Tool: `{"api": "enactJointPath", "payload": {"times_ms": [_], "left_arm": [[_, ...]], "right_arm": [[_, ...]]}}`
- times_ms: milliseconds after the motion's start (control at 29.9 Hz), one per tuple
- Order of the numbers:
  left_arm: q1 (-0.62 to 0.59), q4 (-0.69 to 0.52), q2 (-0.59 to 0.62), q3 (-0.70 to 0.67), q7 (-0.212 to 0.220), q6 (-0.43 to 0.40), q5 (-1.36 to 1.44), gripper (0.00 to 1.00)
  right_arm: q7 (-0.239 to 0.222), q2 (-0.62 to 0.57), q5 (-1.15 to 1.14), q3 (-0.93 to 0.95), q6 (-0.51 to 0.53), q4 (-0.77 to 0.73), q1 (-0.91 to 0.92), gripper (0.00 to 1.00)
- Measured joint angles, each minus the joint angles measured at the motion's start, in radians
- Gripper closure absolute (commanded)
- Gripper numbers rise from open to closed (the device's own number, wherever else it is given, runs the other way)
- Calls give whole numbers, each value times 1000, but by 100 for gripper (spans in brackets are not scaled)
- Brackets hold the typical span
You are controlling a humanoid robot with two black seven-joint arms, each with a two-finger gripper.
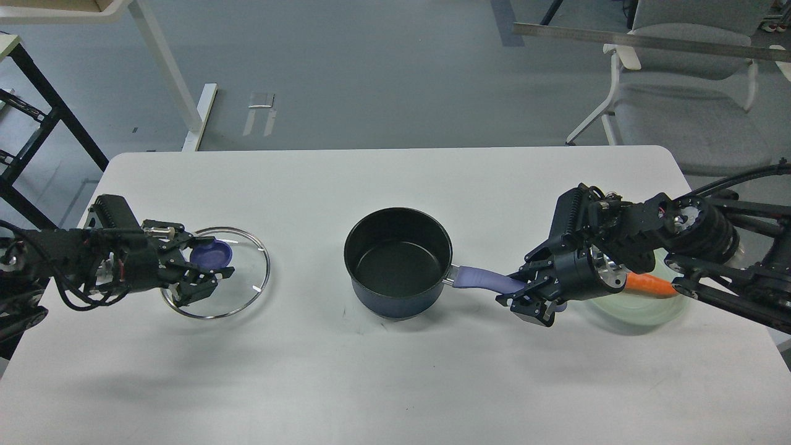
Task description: Open pot lid
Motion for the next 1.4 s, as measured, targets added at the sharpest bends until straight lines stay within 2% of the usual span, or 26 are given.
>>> {"api": "enactJointPath", "payload": {"times_ms": [100,167,334,635,803,936,1003,1104,1237,1304,1405], "left_arm": [[10,3,-5,-1,0,1,0,46],[13,4,-7,-3,0,0,0,28],[15,18,-20,-16,0,1,-20,6],[11,16,-22,-19,0,-4,-44,2],[-15,-29,-7,-53,0,-28,-201,2],[-79,-69,5,-92,0,-138,-496,1],[-108,-74,4,-113,0,-209,-712,1],[-124,-73,-6,-154,0,-271,-1025,1],[-116,-64,-47,-218,0,-279,-1450,1],[-100,-50,-68,-265,0,-271,-1592,1],[-67,-11,-104,-352,0,-268,-1653,1]], "right_arm": [[0,0,0,0,0,0,0,67],[0,0,0,0,0,0,1,67],[0,8,1,0,0,3,14,67],[0,5,2,-2,0,4,15,67],[0,5,2,-2,0,5,17,67],[0,1,2,-3,0,6,15,66],[0,0,2,-3,0,6,14,66],[0,0,2,-3,0,6,13,63],[0,0,2,-3,0,6,9,58],[0,0,2,-3,2,6,8,49],[0,-2,2,-3,3,8,8,37]]}}
